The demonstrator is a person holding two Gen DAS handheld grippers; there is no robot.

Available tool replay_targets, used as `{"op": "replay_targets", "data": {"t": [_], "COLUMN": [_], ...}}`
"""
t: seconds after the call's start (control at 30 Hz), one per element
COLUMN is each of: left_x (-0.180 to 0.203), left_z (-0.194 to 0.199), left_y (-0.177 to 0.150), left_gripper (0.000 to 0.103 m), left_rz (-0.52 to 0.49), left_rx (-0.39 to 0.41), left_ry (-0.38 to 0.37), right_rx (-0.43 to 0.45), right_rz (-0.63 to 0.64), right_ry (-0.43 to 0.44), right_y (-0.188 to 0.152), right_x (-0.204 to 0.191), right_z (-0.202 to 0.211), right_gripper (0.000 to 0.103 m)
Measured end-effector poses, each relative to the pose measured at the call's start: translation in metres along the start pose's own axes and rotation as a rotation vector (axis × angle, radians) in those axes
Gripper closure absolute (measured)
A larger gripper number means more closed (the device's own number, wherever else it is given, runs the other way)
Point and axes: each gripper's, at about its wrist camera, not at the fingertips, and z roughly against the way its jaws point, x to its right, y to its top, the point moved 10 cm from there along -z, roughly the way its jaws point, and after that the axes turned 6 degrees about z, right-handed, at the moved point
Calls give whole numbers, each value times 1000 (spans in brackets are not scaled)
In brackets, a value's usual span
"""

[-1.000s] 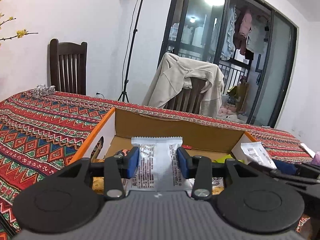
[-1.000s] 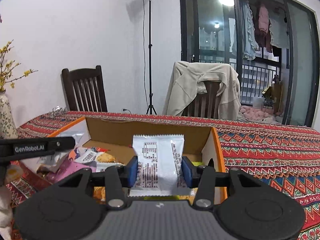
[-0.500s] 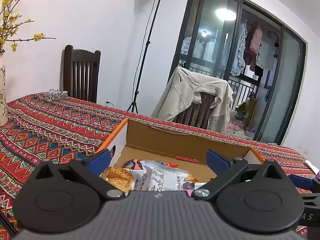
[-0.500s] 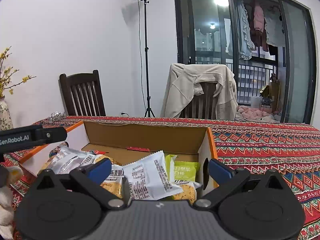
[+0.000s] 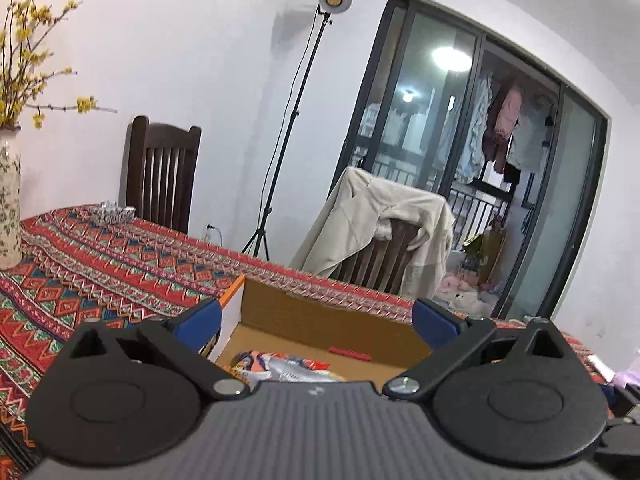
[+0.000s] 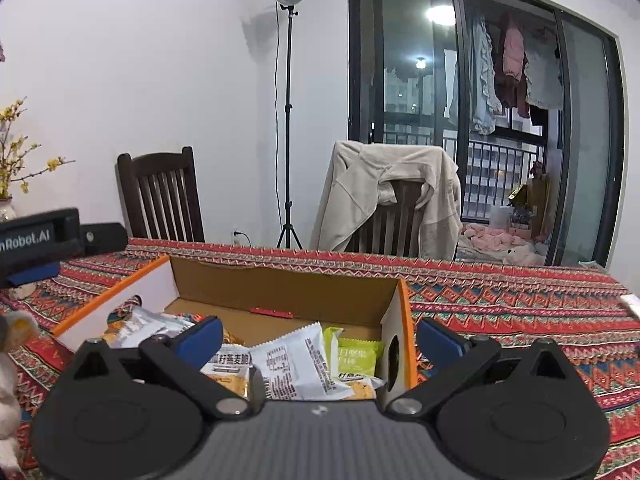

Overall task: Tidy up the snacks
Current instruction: 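Withdraw both grippers from the box toward the remaining pink packets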

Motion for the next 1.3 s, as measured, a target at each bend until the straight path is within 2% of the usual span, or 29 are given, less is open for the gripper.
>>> {"op": "replay_targets", "data": {"t": [0.23, 0.53, 0.83, 1.07, 1.3], "left_x": [8, 2, -24, -46, -66], "left_z": [34, 63, 81, 85, 77], "left_y": [6, -14, -41, -76, -106], "left_gripper": [0, 0, 0, 0, 0], "left_rz": [1, -46, -86, -120, -68], "left_rx": [11, -37, -112, -200, -274], "left_ry": [-26, -43, -20, -18, -19], "right_rx": [-6, -28, -68, -134, -195], "right_rz": [-10, -31, -30, -52, -83], "right_ry": [5, 3, 11, 15, 3], "right_y": [-6, -27, -58, -91, -117], "right_x": [2, 9, 12, 15, 21], "right_z": [33, 68, 88, 93, 96], "right_gripper": [0, 0, 0, 0, 0]}}
